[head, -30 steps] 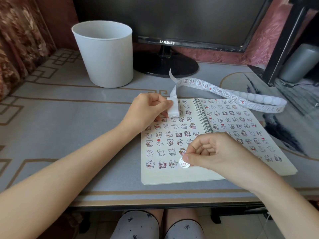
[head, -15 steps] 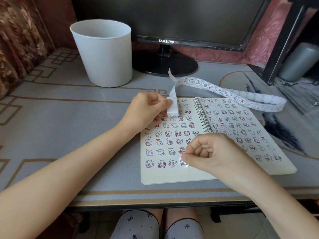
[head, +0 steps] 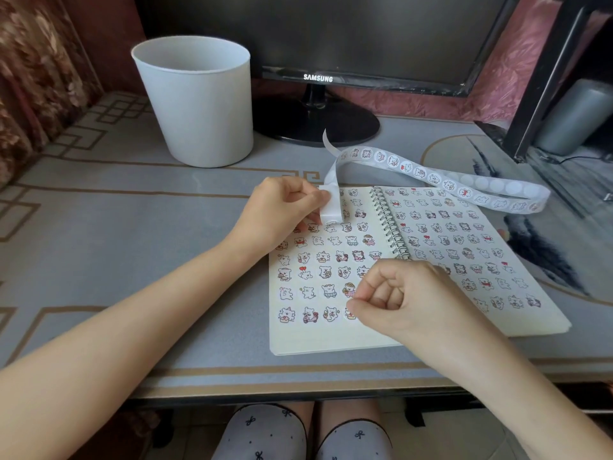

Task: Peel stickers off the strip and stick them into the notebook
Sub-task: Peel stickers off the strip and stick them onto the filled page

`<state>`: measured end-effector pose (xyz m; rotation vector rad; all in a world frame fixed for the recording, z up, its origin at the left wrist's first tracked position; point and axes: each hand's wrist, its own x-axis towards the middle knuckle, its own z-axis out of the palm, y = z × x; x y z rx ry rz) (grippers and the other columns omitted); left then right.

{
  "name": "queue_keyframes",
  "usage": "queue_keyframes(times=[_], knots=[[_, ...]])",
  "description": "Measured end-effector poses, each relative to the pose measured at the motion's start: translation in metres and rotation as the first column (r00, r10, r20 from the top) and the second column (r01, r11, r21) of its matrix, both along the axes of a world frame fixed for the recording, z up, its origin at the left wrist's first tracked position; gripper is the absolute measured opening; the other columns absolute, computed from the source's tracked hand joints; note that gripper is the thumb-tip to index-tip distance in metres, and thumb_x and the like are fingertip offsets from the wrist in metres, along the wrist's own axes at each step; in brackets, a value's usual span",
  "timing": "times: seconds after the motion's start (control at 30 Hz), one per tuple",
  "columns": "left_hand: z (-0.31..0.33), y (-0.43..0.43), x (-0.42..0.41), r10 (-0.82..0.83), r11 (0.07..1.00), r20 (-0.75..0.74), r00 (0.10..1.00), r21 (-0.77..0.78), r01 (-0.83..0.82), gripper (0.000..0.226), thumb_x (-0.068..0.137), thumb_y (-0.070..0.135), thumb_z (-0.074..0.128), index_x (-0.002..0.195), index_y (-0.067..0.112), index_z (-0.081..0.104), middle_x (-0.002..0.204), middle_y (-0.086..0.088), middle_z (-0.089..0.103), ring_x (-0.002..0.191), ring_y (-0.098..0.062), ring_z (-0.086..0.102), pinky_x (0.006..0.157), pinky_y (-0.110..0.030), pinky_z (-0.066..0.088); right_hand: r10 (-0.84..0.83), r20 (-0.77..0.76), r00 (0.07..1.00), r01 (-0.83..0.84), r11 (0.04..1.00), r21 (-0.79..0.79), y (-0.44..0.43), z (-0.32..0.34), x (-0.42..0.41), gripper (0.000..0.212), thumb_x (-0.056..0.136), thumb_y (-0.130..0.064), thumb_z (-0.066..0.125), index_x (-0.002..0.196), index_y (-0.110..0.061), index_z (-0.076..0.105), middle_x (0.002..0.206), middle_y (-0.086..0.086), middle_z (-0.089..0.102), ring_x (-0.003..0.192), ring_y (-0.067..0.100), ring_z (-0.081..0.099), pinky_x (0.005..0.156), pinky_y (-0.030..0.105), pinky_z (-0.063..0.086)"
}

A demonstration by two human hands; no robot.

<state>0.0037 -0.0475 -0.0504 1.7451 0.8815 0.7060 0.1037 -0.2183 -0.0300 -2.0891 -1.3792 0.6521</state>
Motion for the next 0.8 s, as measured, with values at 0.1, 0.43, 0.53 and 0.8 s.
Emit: queue_keyframes(times=[0.1,0.43,0.53,0.8], knots=[[0.0,-0.001,0.0,-0.004,1.0,0.002,1.0,-0.004,0.004,0.02,0.092,0.022,0.061,0.077,0.01,0.064,0.068,-0.001,0.069,0.043,0.002,0.053,0.049,-0.007,0.039,0.009,0.004,1.0,-0.009,1.0,-0.012,0.0,0.001,0.002,0.012,0.076,-0.03,0.074,0.071,-0.025,0.064,0.054,-0.018,0.058,0.048,-0.002,0.049,0.056,0.019,0.04],[0.0,0.0,-0.001,0.0,1.0,-0.002,1.0,-0.002,0.0,0.021,0.091,0.024,0.062,0.074,0.013,0.064,0.064,0.003,0.068,0.044,0.0,0.053,0.049,-0.009,0.04,0.089,-0.029,0.996,-0.09,0.995,-0.042,0.005,0.002,0.009,0.015,0.087,-0.018,0.063,0.085,-0.029,0.052,0.065,-0.006,0.055,0.052,0.0,0.045,0.058,0.02,0.033],[0.0,0.0,0.0,0.002,1.0,-0.001,1.0,-0.005,-0.002,0.021,0.091,0.024,0.062,0.075,0.011,0.064,0.064,0.002,0.068,0.043,-0.001,0.053,0.049,-0.008,0.04,0.072,-0.119,0.99,-0.075,0.997,-0.019,0.006,0.001,0.011,0.017,0.082,-0.024,0.07,0.084,-0.027,0.054,0.065,-0.007,0.056,0.051,0.0,0.044,0.058,0.02,0.035],[0.0,0.0,-0.001,-0.006,1.0,0.005,1.0,-0.005,0.006,0.02,0.092,0.023,0.061,0.076,0.01,0.064,0.067,0.0,0.069,0.044,0.001,0.054,0.049,-0.008,0.04,0.093,-0.151,0.984,-0.1,0.994,-0.039,0.005,-0.002,0.015,0.025,0.076,-0.019,0.076,0.085,-0.028,0.054,0.064,-0.008,0.053,0.052,0.0,0.043,0.06,0.022,0.036]])
